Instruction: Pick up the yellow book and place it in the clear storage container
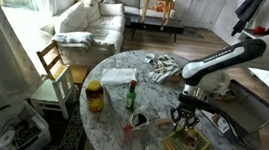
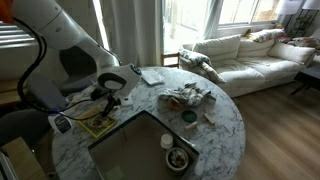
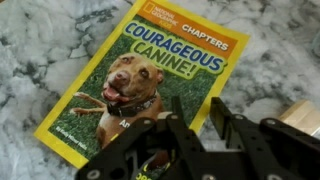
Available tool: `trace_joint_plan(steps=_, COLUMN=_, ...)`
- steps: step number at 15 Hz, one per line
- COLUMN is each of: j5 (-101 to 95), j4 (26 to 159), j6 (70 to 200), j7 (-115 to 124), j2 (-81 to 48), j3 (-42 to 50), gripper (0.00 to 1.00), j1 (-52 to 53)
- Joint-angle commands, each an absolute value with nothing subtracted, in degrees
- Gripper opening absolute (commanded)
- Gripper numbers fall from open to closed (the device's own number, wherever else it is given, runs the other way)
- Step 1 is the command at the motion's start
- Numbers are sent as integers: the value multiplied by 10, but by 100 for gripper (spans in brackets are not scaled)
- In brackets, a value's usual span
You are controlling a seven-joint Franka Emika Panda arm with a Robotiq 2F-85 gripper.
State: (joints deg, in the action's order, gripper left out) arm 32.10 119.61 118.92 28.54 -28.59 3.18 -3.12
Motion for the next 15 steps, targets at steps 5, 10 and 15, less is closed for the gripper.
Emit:
trace_joint_plan(steps=5, j5=323, j4=1171, j6=1123, j7=280, j2=-287, j3=22, gripper=96, j1=-27)
trace_joint_plan(steps=10, j5=316, j4=1149, j6=1076, j7=288, j2=-302, j3=16, gripper=100, j1=-15)
trace_joint_plan(steps=15, j5=297, j4=1127, j6=1036, j7=298, j2=-321, j3=18, gripper=100, j1=2)
